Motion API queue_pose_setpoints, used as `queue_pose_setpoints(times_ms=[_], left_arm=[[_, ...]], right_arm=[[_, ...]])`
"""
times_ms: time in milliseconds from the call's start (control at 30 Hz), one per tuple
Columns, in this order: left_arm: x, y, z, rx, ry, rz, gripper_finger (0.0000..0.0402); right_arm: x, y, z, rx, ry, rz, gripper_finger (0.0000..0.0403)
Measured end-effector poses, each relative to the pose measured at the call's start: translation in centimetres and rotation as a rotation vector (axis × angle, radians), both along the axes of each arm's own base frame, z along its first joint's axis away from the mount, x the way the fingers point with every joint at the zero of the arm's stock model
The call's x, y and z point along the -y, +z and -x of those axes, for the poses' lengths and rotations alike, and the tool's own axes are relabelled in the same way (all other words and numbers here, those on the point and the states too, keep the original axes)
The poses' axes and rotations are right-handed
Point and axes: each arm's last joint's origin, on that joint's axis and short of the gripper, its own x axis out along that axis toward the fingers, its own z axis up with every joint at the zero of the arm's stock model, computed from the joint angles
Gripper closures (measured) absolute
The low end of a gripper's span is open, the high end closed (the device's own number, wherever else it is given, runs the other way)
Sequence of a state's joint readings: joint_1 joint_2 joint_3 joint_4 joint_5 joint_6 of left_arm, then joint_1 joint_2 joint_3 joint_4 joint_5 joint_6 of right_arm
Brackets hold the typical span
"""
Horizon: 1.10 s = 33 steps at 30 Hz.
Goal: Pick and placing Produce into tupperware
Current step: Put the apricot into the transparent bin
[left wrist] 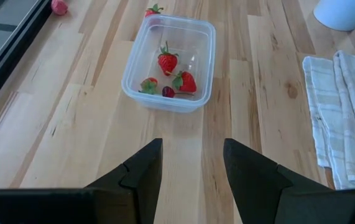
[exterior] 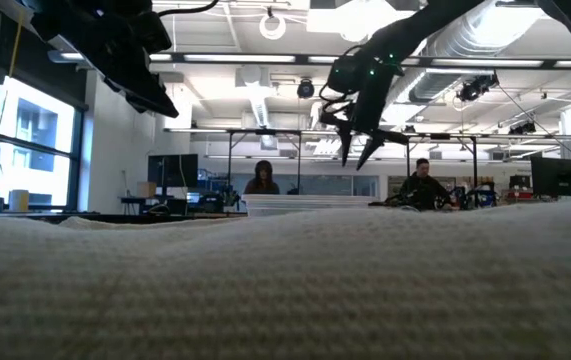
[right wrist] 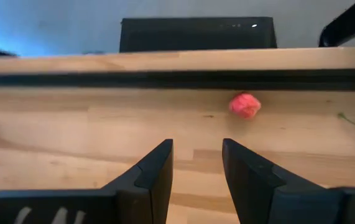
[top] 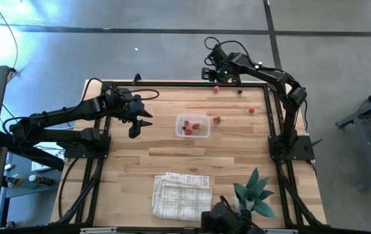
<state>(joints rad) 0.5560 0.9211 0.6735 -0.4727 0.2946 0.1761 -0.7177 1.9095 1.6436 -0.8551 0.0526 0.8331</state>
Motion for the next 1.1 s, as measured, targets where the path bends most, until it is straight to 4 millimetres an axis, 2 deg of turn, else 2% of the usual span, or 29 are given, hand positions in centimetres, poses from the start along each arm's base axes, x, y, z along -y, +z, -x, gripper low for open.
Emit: queue_pose_setpoints(times_ms=[433,667,967,1100], left_arm=[[0.0,0.0,0.0,0.000,0.000,0.000,0.0243],[0.0,0.0,0.0,0.000,0.001,0.000,0.0243],[0.0,0.0,0.0,0.000,0.001,0.000,0.0243],[0.0,0.0,0.0,0.000,0.000,0.000,0.0243]], right_arm=[[-0.1,-2.1,-1.2,-0.013,-0.039,-0.055,0.0272],[-0.4,-3.9,-2.0,-0.058,0.028,-0.100,0.0272],[-0.9,-4.1,-2.2,-0.120,0.073,-0.063,0.0272],[-1.5,-3.4,-2.5,-0.133,0.110,-0.067,0.0272]])
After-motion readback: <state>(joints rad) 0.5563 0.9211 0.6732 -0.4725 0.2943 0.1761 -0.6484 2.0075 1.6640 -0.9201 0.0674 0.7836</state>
